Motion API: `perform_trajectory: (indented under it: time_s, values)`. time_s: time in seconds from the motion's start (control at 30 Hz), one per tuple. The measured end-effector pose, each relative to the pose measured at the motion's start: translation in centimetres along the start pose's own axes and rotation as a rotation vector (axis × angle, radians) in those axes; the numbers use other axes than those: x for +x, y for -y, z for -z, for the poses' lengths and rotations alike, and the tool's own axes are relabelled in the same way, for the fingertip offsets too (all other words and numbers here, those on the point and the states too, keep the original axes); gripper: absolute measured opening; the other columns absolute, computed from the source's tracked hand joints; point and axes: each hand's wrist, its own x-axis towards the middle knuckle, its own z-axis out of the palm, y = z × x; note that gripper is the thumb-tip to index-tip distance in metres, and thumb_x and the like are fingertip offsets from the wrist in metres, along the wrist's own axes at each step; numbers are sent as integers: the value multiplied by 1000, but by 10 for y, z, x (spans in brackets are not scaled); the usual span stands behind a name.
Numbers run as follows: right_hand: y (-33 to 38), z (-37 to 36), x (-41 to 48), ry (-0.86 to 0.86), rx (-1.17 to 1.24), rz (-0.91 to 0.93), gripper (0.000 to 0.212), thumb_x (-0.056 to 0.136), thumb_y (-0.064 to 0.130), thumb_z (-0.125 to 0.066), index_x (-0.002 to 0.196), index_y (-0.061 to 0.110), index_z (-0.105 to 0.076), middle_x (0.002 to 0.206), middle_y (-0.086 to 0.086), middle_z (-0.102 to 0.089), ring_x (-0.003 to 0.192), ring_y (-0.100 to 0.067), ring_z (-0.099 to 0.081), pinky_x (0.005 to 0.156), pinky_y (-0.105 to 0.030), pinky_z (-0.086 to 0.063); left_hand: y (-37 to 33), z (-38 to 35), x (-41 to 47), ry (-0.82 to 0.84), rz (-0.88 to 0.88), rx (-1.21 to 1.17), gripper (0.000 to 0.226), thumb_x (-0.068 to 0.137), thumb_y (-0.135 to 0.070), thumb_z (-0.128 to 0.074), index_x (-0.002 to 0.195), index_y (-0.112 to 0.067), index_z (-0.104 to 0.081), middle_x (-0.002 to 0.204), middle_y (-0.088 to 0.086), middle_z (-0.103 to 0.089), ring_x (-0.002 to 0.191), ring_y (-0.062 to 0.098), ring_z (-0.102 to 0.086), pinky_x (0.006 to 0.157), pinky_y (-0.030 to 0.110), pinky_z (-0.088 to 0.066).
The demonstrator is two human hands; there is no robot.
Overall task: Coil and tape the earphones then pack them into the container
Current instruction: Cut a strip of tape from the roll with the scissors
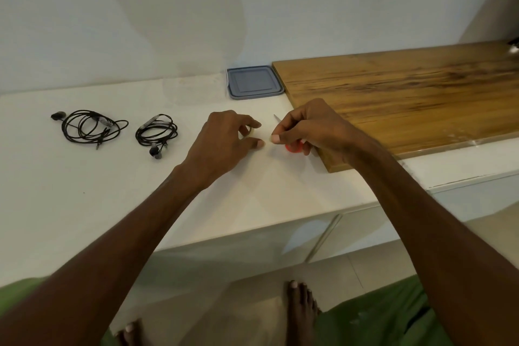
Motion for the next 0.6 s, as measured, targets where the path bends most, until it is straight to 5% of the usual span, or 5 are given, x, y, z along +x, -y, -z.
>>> perform_trajectory:
  time_s: [0.27, 0.43, 0.6]
  values:
    - [1, -5, 4, -101, -90, 38, 20, 86, 22, -73, 100, 7, -73, 75, -1, -67, 55, -7, -61, 42, -10, -43, -3, 5, -4, 11, -23, 137, 47, 82, -48, -74, 124, -28, -67, 124, -1, -64, 108, 19, -57, 83, 34, -46]
    - [3, -8, 4, -77, -96, 57, 19, 84, 19, -75, 98, 7, -73, 81, -1, -67, 63, -11, -62, 52, -17, -47, -9, 14, 7, -143, -118, 12, 25, 92, -25, -65, 117, -23, -71, 116, -4, -71, 99, 13, -64, 86, 28, -45]
    - [1, -13, 4, -98, -113, 49, 13, 82, 16, -76, 94, 11, -74, 80, 2, -67, 67, -10, -61, 52, -18, -47, -15, 11, 51, 169, -250, 73, 27, 90, -13, -69, 117, -16, -71, 116, 2, -71, 96, 13, -65, 88, 29, -51]
